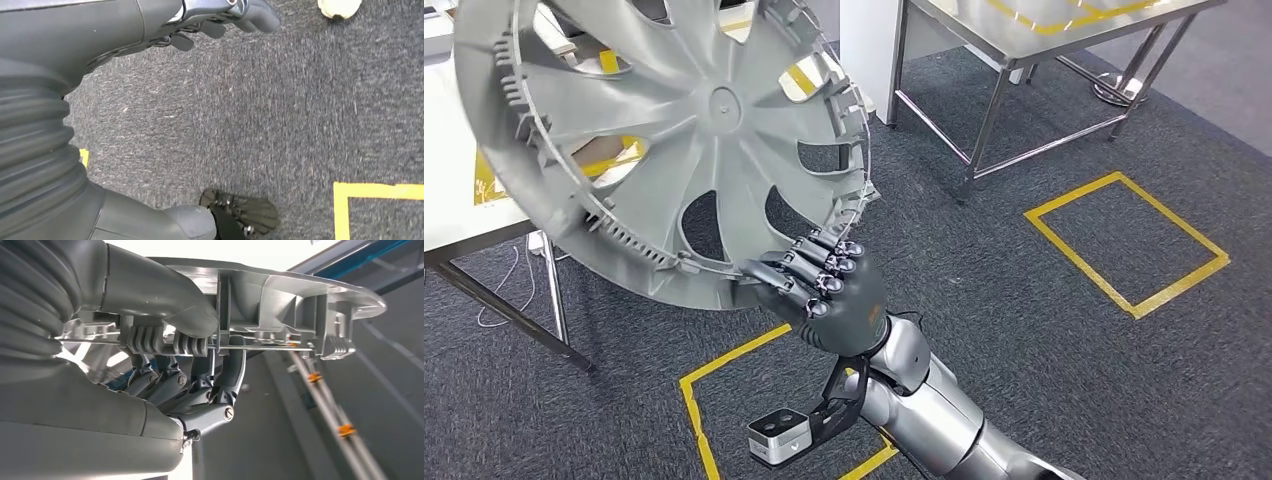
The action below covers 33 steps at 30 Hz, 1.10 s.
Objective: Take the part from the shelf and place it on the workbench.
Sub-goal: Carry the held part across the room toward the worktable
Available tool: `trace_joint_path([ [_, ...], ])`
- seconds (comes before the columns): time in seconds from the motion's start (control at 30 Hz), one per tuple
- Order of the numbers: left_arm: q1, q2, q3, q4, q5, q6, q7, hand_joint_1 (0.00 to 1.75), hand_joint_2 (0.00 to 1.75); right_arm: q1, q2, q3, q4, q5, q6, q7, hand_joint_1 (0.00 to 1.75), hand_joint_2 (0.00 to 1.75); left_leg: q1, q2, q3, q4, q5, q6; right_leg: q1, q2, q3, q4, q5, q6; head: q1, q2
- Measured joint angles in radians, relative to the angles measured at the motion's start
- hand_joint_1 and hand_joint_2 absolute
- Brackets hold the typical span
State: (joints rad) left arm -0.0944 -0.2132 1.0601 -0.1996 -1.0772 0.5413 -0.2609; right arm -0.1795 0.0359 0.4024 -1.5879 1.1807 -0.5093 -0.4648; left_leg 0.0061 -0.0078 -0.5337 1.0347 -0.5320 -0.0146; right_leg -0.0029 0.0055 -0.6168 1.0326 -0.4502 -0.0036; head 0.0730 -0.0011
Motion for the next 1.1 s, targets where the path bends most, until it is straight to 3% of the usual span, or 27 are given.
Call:
trace_joint_path([
  [0.07, -0.001, 0.0, -0.001, 0.0, -0.002, 0.0, -0.004, 0.0, 1.75, -0.006, -0.003, 0.0, -0.001, -0.008, -0.008, 0.004, 1.75, 1.75, 0.0, 0.002, -0.018, 0.048, -0.026, -0.009, -0.007, -0.001, 0.016, -0.01, -0.004, -0.012, -0.002, 0.0],
  [0.17, -0.001, 0.001, -0.001, 0.0, 0.004, 0.0, -0.01, 0.0, 1.75, -0.017, -0.006, -0.001, -0.001, -0.012, -0.016, 0.005, 1.75, 1.75, 0.004, 0.003, -0.133, 0.237, -0.087, -0.019, -0.008, -0.003, 0.034, -0.012, -0.018, -0.023, -0.005, 0.0],
  [0.2, 0.0, 0.002, -0.001, 0.0, 0.008, 0.0, -0.013, 0.0, 1.75, -0.02, -0.006, 0.0, -0.001, -0.013, -0.018, 0.006, 1.75, 1.75, 0.004, 0.003, -0.164, 0.276, -0.084, -0.021, -0.008, -0.001, 0.041, -0.012, -0.024, -0.023, -0.005, 0.0],
  [0.23, 0.001, 0.003, 0.0, 0.0, 0.013, 0.0, -0.015, 0.0, 1.75, -0.023, -0.007, 0.0, -0.001, -0.013, -0.019, 0.009, 1.75, 1.75, 0.005, 0.003, -0.179, 0.279, -0.062, -0.022, -0.008, 0.0, 0.049, -0.011, -0.031, -0.023, -0.006, 0.0],
  [0.3, 0.001, 0.004, 0.0, 0.0, 0.02, 0.001, -0.018, 0.0, 1.75, -0.029, -0.008, 0.0, -0.001, -0.01, -0.024, 0.021, 1.75, 1.75, 0.005, 0.003, -0.152, 0.171, 0.033, -0.02, -0.009, 0.003, 0.071, -0.011, -0.047, -0.018, -0.006, 0.0],
  [0.37, 0.0, 0.005, 0.0, 0.0, 0.023, 0.003, -0.018, 0.0, 1.75, -0.034, -0.009, -0.001, 0.001, 0.002, -0.032, 0.033, 1.75, 1.75, 0.003, 0.003, -0.105, 0.051, 0.091, -0.012, -0.006, 0.004, 0.082, -0.008, -0.064, -0.008, -0.008, 0.0],
  [0.4, 0.0, 0.005, 0.0, 0.0, 0.024, 0.003, -0.016, 0.0, 1.75, -0.036, -0.009, -0.001, 0.002, 0.007, -0.035, 0.037, 1.75, 1.75, 0.001, 0.003, -0.092, 0.021, 0.096, -0.006, -0.004, 0.004, 0.082, -0.007, -0.069, -0.003, -0.008, 0.0],
  [0.5, 0.0, 0.005, 0.0, 0.001, 0.025, 0.006, -0.007, 0.0, 1.75, -0.038, -0.009, 0.0, 0.003, 0.014, -0.042, 0.04, 1.75, 1.75, -0.001, 0.002, -0.084, 0.006, 0.081, 0.014, -0.004, 0.004, 0.084, -0.008, -0.079, 0.014, -0.005, 0.0],
  [0.57, 0.0, 0.005, 0.001, 0.001, 0.026, 0.007, -0.002, 0.0, 1.75, -0.041, -0.009, -0.001, 0.003, 0.014, -0.046, 0.041, 1.75, 1.75, 0.003, 0.002, -0.073, 0.001, 0.075, 0.028, -0.006, 0.001, 0.069, 0.034, -0.101, 0.026, -0.003, 0.0],
  [0.6, -0.001, 0.004, 0.001, 0.001, 0.026, 0.007, 0.0, 0.0, 1.75, -0.042, -0.01, -0.001, 0.004, 0.014, -0.047, 0.041, 1.75, 1.75, 0.004, 0.002, -0.067, 0.0, 0.072, 0.033, -0.007, 0.0, 0.042, 0.086, -0.122, 0.03, -0.001, 0.0],
  [0.67, -0.003, 0.005, 0.001, 0.001, 0.026, 0.008, 0.005, 0.0, 1.75, -0.043, -0.012, -0.001, 0.008, 0.013, -0.048, 0.043, 1.75, 1.75, 0.004, 0.002, -0.059, -0.001, 0.062, 0.038, -0.008, -0.001, -0.046, 0.224, -0.165, 0.036, 0.001, 0.0],
  [0.7, -0.003, 0.005, 0.001, 0.001, 0.026, 0.008, 0.008, 0.0, 1.75, -0.042, -0.013, -0.002, 0.01, 0.012, -0.049, 0.044, 1.75, 1.75, 0.004, 0.002, -0.054, 0.0, 0.057, 0.038, -0.009, -0.001, -0.083, 0.271, -0.168, 0.038, 0.002, 0.0],
  [0.73, -0.002, 0.005, 0.001, 0.001, 0.026, 0.008, 0.011, 0.0, 1.75, -0.042, -0.013, -0.002, 0.014, 0.01, -0.049, 0.046, 1.75, 1.75, 0.004, 0.001, -0.047, 0.0, 0.051, 0.037, -0.009, -0.001, -0.104, 0.282, -0.151, 0.038, 0.002, 0.0],
  [0.77, -0.001, 0.006, 0.001, 0.001, 0.026, 0.008, 0.013, 0.0, 1.75, -0.042, -0.014, -0.003, 0.017, 0.007, -0.049, 0.047, 1.75, 1.75, 0.004, 0.001, -0.038, 0.0, 0.044, 0.035, -0.01, -0.001, -0.103, 0.251, -0.113, 0.037, 0.003, 0.0],
  [0.83, -0.001, 0.006, 0.001, 0.001, 0.026, 0.008, 0.014, 0.0, 1.75, -0.044, -0.014, -0.006, 0.023, -0.002, -0.05, 0.048, 1.75, 1.75, 0.004, -0.001, -0.019, 0.0, 0.028, 0.028, -0.01, -0.003, -0.058, 0.117, -0.02, 0.031, 0.003, 0.0],
  [0.87, -0.001, 0.006, 0.001, 0.001, 0.026, 0.008, 0.011, 0.0, 1.75, -0.046, -0.014, -0.006, 0.026, -0.007, -0.051, 0.046, 1.75, 1.75, 0.002, -0.001, -0.012, 0.001, 0.02, 0.022, -0.009, -0.003, -0.034, 0.057, 0.006, 0.027, 0.003, 0.0],
  [0.93, -0.004, 0.007, 0.001, 0.0, 0.029, 0.008, 0.003, 0.0, 1.75, -0.047, -0.015, -0.008, 0.031, -0.013, -0.053, 0.038, 1.75, 1.75, -0.001, -0.002, -0.008, 0.0, 0.012, 0.012, -0.005, -0.002, -0.013, 0.009, 0.01, 0.017, 0.001, 0.0],
  [1.03, -0.006, 0.008, 0.001, -0.001, 0.035, 0.008, -0.012, 0.0, 1.75, -0.047, -0.016, -0.009, 0.034, -0.024, -0.055, 0.031, 1.75, 1.75, -0.001, 0.002, -0.003, -0.001, 0.002, -0.005, -0.006, 0.001, -0.004, 0.0, 0.002, 0.0, 0.0, 0.0],
  [1.1, -0.008, 0.008, 0.001, -0.002, 0.037, 0.008, -0.02, 0.0, 1.75, -0.048, -0.017, -0.011, 0.037, -0.029, -0.056, 0.03, 1.75, 1.75, 0.0, 0.005, -0.033, 0.06, -0.027, -0.014, -0.01, -0.001, 0.01, -0.006, -0.004, -0.012, -0.003, 0.0],
])
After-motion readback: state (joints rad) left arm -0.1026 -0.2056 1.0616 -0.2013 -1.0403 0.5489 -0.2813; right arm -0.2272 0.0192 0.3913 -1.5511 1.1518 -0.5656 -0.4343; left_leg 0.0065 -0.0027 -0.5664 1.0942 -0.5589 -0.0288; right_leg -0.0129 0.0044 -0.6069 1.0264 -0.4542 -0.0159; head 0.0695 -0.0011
